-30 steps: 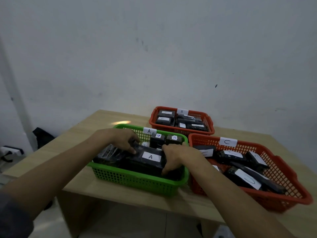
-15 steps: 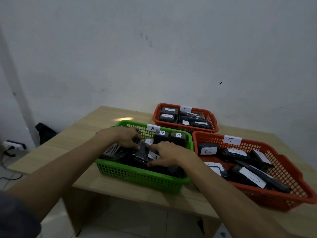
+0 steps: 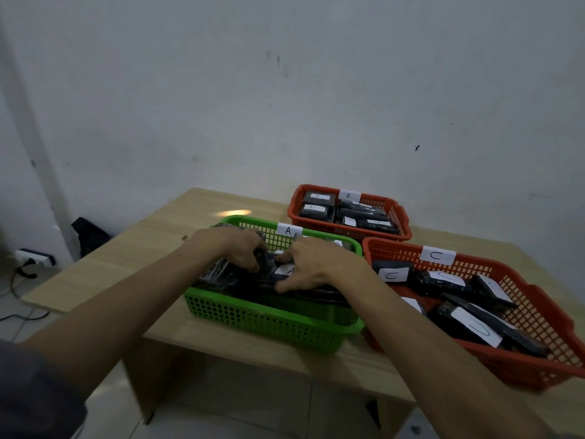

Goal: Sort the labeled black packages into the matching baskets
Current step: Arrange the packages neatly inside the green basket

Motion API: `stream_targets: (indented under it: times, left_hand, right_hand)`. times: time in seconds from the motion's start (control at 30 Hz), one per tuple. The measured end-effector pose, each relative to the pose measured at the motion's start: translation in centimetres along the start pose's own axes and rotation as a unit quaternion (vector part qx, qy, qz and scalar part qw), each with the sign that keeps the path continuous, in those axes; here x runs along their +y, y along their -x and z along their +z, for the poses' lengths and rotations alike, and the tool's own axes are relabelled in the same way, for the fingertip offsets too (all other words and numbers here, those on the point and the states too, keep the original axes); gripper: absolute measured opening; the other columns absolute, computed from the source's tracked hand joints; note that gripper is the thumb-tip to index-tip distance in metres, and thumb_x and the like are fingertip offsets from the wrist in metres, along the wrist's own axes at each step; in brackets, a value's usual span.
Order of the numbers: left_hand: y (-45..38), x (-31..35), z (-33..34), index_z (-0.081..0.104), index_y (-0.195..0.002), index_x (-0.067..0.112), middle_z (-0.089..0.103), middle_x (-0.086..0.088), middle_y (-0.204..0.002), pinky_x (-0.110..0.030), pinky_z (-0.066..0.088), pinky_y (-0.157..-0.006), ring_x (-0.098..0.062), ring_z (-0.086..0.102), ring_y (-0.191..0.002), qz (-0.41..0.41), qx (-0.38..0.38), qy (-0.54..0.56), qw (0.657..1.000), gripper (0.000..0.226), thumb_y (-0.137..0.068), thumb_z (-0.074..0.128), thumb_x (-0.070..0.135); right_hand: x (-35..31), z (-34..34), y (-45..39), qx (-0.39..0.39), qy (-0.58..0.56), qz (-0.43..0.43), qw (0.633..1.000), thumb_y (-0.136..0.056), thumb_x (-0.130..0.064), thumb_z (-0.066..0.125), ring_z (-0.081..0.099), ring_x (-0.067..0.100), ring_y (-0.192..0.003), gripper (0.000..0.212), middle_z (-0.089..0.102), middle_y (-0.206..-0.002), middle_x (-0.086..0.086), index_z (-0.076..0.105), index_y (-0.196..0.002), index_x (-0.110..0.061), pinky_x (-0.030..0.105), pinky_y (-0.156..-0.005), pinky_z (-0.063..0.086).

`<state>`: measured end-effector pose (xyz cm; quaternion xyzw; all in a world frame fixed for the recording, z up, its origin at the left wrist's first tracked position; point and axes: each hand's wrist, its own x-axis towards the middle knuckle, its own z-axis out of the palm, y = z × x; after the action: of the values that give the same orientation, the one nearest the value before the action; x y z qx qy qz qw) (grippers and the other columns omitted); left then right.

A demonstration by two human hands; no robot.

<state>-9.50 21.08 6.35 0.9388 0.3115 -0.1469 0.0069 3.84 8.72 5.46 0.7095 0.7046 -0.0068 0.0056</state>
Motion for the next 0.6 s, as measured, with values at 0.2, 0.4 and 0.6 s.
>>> stream_targets:
  times: [0.2, 0.4, 0.6]
  left_hand:
    - [0.1, -0.4, 0.4, 0.033, -0.15, 0.033, 0.0, -0.003, -0.164, -0.045, 0.027, -0.115, -0.033, 0.02, -0.147, 0.001, -0.005, -0.005, 1.0, 0.075, -0.085, 0.067, 0.047]
    - [0.0, -0.1, 1.0, 0.025, -0.153, 0.027, -0.006, -0.006, -0.164, -0.046, 0.022, -0.117, -0.033, 0.009, -0.149, -0.005, 0.001, -0.012, 1.0, 0.093, -0.077, 0.075, 0.051]
    - [-0.3, -0.1, 1.9, 0.014, -0.155, 0.025, -0.017, -0.007, -0.163, -0.052, 0.017, -0.119, -0.031, -0.007, -0.15, -0.022, -0.003, -0.018, 1.0, 0.108, -0.073, 0.08, 0.049]
  right_hand:
    - [0.4, -1.3, -0.3, -0.014, 0.04, 0.021, 0.999, -0.072, -0.07, 0.066, 0.058, 0.021, -0.093, 0.07, 0.063, -0.111, 0.002, 0.066, -0.128, -0.028, 0.036, -0.073, 0.048]
    - [0.4, 1.8, -0.5, -0.076, -0.032, 0.016, 0.996, -0.08, -0.06, 0.067, 0.056, 0.02, -0.089, 0.061, 0.058, -0.101, 0.0, 0.062, -0.131, -0.026, 0.04, -0.081, 0.053]
    - [0.7, 5.8, -0.9, -0.092, -0.107, 0.017, 0.99, -0.087, -0.055, 0.063, 0.052, 0.026, -0.111, 0.059, 0.054, -0.122, 0.009, 0.051, -0.137, -0.027, 0.045, -0.093, 0.049]
